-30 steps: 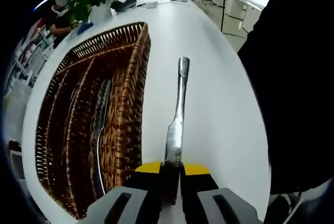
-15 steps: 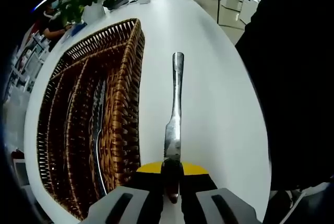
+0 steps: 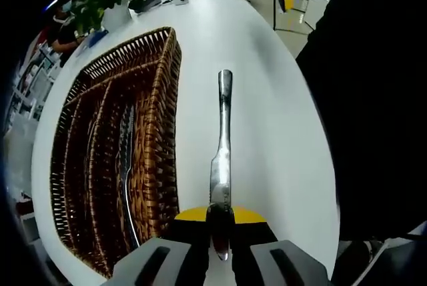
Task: Arrange the knives, forks, and spoons in their matching storage slots by inserting each utensil handle-first until every utensil is classified and aligned in the correct compartment
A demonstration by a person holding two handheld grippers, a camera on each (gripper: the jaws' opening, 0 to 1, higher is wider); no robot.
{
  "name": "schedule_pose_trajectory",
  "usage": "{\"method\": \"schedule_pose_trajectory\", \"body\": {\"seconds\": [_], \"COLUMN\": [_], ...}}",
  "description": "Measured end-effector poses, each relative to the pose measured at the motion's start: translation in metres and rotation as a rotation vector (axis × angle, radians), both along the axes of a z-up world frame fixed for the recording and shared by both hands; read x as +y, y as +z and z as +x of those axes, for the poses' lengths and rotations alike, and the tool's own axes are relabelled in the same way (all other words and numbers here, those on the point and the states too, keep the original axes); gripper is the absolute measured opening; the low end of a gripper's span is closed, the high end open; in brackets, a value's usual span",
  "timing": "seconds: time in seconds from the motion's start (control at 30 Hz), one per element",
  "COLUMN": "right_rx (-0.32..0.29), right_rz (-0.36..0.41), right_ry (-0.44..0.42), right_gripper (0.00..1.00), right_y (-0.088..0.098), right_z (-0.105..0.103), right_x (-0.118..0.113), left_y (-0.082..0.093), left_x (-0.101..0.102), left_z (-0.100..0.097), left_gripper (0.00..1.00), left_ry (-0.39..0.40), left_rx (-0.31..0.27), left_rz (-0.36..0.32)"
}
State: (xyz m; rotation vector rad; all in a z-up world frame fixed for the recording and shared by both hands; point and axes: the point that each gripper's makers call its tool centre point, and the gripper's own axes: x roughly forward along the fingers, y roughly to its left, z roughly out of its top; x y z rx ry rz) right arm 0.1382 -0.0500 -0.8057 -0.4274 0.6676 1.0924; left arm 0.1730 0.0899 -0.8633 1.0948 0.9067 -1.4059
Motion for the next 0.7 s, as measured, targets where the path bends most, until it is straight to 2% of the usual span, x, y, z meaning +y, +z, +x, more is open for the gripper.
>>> {"method": "schedule_pose_trajectory", "body": {"seconds": [0.1,0.23,0.4,0.6,0.7], "right_rx": [0.014,0.049,0.036,0.005,0.001], "right_rz": [-0.006,-0.004,-0.027,-0.064,-0.090], "right_ry": [0.022,0.028,0.075,0.134,0.196], "right_gripper": [0.52,0.42,0.38,0.27,0.23], "right_y": [-0.019,-0.038,-0.049,-0.057,-0.063], "right_z": [0.004,0.012,0.014,0.023,0.021], "right_x": [0.016,0.032,0.045,0.058,0.063], "left_y": [0.002,0.004,0.007,0.008,0.010], "left_x": [0.001,0.002,0.001,0.002,0.001], "left_z": [-0.001,-0.002,0.001,0.000,-0.001], "left_gripper": [0.09,0.09,0.09,0.09,0.09], "left_ry": [-0.004,-0.010,-0.014,-0.032,-0.033], "left_rx": [-0.001,-0.005,-0.017,-0.035,-0.036], "left_rz": [0.007,0.010,0.005,0.012,0.005]}}
